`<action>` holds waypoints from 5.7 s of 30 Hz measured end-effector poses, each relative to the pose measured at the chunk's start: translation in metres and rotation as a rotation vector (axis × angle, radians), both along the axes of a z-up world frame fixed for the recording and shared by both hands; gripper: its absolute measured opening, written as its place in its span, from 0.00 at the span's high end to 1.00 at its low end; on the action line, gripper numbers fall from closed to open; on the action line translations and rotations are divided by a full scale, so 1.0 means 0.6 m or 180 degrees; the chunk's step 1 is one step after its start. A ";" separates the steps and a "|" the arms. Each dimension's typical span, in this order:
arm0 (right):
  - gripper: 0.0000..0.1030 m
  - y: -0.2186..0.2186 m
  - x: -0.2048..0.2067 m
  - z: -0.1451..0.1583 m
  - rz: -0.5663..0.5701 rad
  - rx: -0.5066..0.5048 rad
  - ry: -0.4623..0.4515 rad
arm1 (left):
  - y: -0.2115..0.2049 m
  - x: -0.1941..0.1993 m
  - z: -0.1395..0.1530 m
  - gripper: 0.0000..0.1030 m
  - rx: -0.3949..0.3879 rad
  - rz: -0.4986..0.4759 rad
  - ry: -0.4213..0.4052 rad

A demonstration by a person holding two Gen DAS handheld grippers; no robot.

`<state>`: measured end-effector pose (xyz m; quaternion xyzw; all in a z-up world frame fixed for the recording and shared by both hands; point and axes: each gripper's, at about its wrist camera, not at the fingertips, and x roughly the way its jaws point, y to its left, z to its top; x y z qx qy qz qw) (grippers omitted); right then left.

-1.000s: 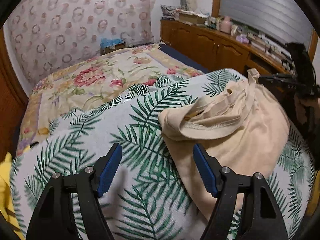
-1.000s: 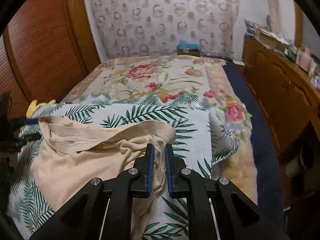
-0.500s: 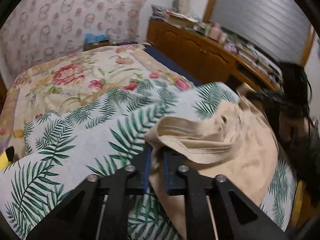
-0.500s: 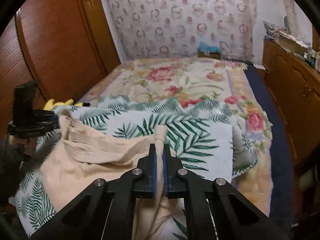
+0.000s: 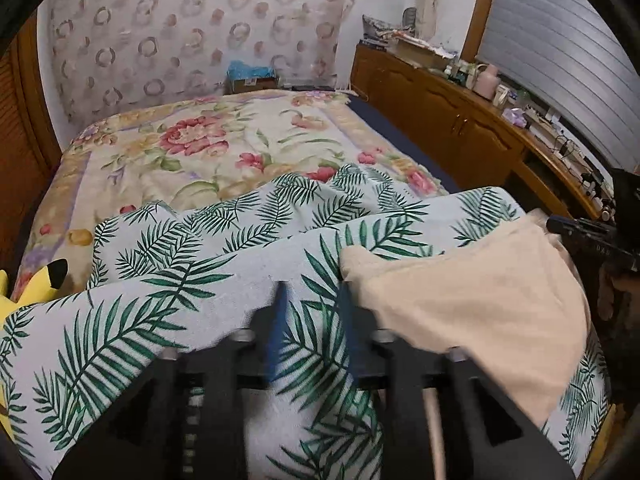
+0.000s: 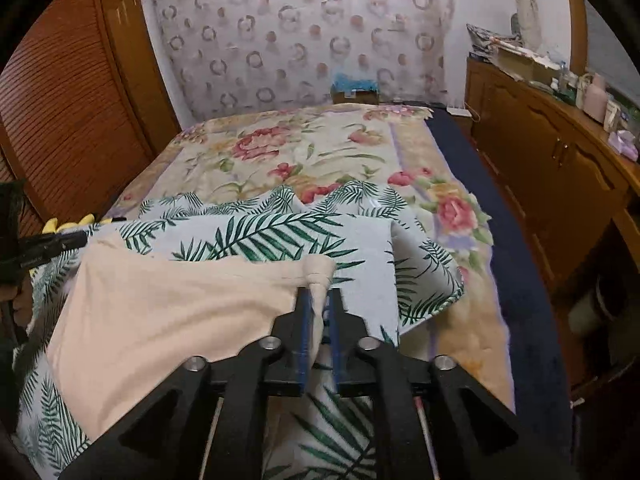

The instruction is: Fold small clothes

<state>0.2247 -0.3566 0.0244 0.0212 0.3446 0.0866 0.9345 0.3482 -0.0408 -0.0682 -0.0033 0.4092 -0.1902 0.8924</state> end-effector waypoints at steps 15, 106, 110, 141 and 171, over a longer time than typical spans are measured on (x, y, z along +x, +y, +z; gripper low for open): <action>0.27 0.012 0.003 -0.022 0.0174 0.0219 0.0301 | -0.064 -0.030 -0.029 0.37 0.0084 -0.0447 0.0161; 0.38 0.612 0.210 0.009 0.2105 -0.0415 -0.0587 | 0.350 -0.342 0.034 0.21 0.0122 0.1697 -0.0837; 0.38 0.546 0.145 0.004 0.1784 -0.0220 -0.0592 | 0.314 -0.352 0.049 0.21 0.0151 0.1601 -0.0923; 0.36 0.366 -0.309 0.017 0.0324 0.0023 -0.1255 | 0.099 -0.454 0.139 0.21 0.0108 0.1034 -0.1294; 0.36 0.319 -0.284 0.001 0.0315 0.0013 -0.1284 | 0.105 -0.465 0.160 0.21 0.0153 0.1099 -0.1376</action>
